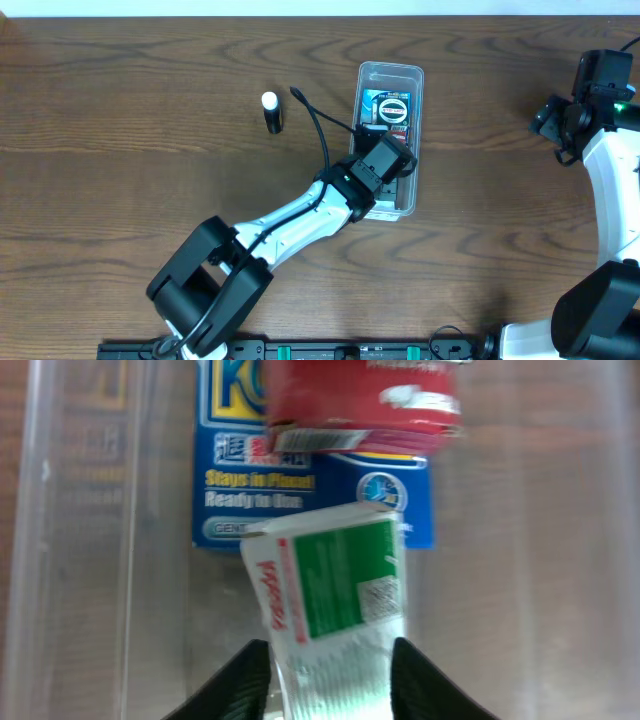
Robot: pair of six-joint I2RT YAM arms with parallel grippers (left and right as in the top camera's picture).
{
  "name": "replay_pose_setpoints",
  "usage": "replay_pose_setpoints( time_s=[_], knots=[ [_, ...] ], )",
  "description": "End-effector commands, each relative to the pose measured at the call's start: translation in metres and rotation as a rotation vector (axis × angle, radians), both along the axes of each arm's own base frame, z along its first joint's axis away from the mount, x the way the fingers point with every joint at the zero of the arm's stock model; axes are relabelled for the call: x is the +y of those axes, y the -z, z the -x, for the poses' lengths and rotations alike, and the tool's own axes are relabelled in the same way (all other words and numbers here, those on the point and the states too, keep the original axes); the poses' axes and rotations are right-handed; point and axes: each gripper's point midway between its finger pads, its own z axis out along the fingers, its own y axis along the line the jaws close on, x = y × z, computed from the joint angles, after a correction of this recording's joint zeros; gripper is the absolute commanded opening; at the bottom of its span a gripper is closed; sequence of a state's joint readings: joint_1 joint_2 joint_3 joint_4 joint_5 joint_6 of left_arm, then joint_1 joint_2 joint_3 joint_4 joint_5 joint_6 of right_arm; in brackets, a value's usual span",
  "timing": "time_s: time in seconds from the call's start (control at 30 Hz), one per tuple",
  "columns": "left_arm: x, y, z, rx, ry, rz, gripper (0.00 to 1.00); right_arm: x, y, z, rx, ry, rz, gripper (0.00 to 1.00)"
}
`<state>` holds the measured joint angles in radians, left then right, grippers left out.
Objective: Pack container
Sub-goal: 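Lower the Panadol box into the container's lower end and release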
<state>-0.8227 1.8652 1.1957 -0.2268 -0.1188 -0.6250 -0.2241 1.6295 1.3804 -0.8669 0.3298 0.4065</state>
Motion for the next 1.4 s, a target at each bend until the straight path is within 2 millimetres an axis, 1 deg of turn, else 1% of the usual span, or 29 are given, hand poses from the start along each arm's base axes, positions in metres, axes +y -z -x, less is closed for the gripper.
replay_pose_setpoints(
  time_s=[0.0,0.3,0.5,0.93,1.07,1.23,1.37],
  knots=[
    [0.000,-0.004,-0.010,-0.033,-0.012,-0.003,0.32,-0.003,0.002,0.001,0.005,0.018,0.003,0.99],
    [-0.003,-0.006,-0.012,-0.041,-0.010,0.011,0.32,-0.003,0.002,0.001,0.005,0.018,0.003,0.99],
    [-0.013,-0.007,-0.007,-0.016,0.024,0.056,0.32,-0.003,0.002,0.001,0.005,0.019,0.003,0.99],
    [-0.021,-0.007,-0.002,0.014,0.051,0.095,0.32,-0.003,0.002,0.001,0.005,0.018,0.003,0.99],
    [-0.031,-0.008,0.006,0.049,0.094,0.142,0.32,-0.003,0.002,0.001,0.005,0.019,0.003,0.99],
    [-0.035,-0.011,0.005,0.045,0.105,0.163,0.33,-0.003,0.002,0.001,0.005,0.019,0.003,0.99],
    [-0.045,-0.016,0.010,0.047,0.185,0.182,0.33,-0.003,0.002,0.001,0.005,0.018,0.003,0.99]
  ],
)
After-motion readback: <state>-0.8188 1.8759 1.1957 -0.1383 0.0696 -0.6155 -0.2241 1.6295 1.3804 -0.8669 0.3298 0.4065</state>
